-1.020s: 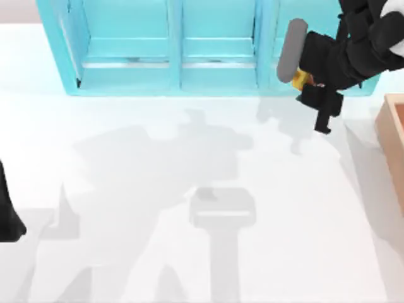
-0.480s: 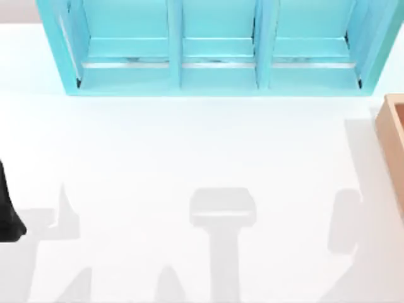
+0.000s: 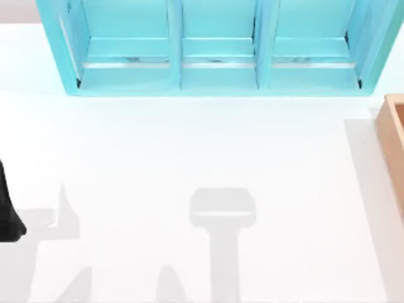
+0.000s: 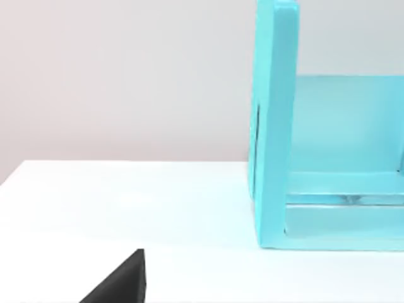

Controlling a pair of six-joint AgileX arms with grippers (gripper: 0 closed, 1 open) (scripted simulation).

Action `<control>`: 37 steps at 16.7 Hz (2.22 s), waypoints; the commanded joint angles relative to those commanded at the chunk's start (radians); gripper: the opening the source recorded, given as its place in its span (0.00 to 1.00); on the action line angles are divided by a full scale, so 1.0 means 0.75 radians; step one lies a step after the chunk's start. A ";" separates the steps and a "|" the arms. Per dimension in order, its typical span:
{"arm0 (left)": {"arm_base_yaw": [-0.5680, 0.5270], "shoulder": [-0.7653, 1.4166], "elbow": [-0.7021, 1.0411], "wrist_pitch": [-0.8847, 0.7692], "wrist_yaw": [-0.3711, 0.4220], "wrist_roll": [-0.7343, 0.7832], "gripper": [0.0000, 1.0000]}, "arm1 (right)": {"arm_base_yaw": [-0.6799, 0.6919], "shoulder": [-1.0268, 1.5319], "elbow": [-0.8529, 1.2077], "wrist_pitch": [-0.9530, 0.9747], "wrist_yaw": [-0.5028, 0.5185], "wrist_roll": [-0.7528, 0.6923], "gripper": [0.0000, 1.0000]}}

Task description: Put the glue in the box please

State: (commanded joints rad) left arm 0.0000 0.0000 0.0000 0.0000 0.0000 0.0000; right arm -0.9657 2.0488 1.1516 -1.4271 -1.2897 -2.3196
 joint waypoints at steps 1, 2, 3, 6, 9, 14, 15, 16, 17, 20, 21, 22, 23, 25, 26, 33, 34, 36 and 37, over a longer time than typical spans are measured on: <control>0.000 0.000 0.000 0.000 0.000 0.000 1.00 | -0.012 0.006 -0.003 -0.007 -0.010 -0.012 0.00; 0.000 0.000 0.000 0.000 0.000 0.000 1.00 | -0.012 0.006 -0.003 -0.007 -0.010 -0.012 0.00; 0.000 0.000 0.000 0.000 0.000 0.000 1.00 | -0.012 0.006 -0.003 -0.007 -0.010 -0.012 0.00; 0.000 0.000 0.000 0.000 0.000 0.000 1.00 | -0.007 0.002 0.001 -0.004 -0.007 -0.008 0.00; 0.000 0.000 0.000 0.000 0.000 0.000 1.00 | 0.008 -0.004 -0.030 0.042 -0.012 0.039 0.00; 0.000 0.000 0.000 0.000 0.000 0.000 1.00 | 0.095 -0.050 -0.146 0.341 -0.023 0.344 0.00; 0.000 0.000 0.000 0.000 0.000 0.000 1.00 | 0.115 -0.063 -0.164 0.428 -0.029 0.415 0.00; 0.000 0.000 0.000 0.000 0.000 0.000 1.00 | 0.132 -0.077 -0.179 0.525 -0.037 0.488 0.00; 0.000 0.000 0.000 0.000 0.000 0.000 1.00 | 0.146 -0.091 -0.194 0.630 -0.045 0.566 0.00; 0.000 0.000 0.000 0.000 0.000 0.000 1.00 | 0.177 -0.126 -0.240 0.957 -0.072 0.807 0.00; 0.000 0.000 0.000 0.000 0.000 0.000 1.00 | 0.187 -0.139 -0.262 1.049 -0.079 0.884 0.00; 0.000 0.000 0.000 0.000 0.000 0.000 1.00 | 0.199 -0.151 -0.285 1.126 -0.085 0.956 0.00; 0.000 0.000 0.000 0.000 0.000 0.000 1.00 | 0.212 -0.161 -0.309 1.189 -0.092 1.019 0.00; 0.000 0.000 0.000 0.000 0.000 0.000 1.00 | 0.238 -0.178 -0.354 1.274 -0.103 1.109 0.00; 0.000 0.000 0.000 0.000 0.000 0.000 1.00 | 0.247 -0.184 -0.370 1.295 -0.106 1.133 0.00; 0.000 0.000 0.000 0.000 0.000 0.000 1.00 | 0.252 -0.186 -0.377 1.303 -0.108 1.144 0.15; 0.000 0.000 0.000 0.000 0.000 0.000 1.00 | 0.252 -0.186 -0.377 1.303 -0.108 1.144 0.23; 0.000 0.000 0.000 0.000 0.000 0.000 1.00 | 0.252 -0.186 -0.377 1.303 -0.108 1.144 0.38; 0.000 0.000 0.000 0.000 0.000 0.000 1.00 | 0.252 -0.186 -0.377 1.303 -0.108 1.144 0.45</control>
State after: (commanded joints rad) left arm 0.0000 0.0000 0.0000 0.0000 0.0000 0.0000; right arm -0.7766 1.9092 0.8685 -0.4496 -1.3707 -1.4614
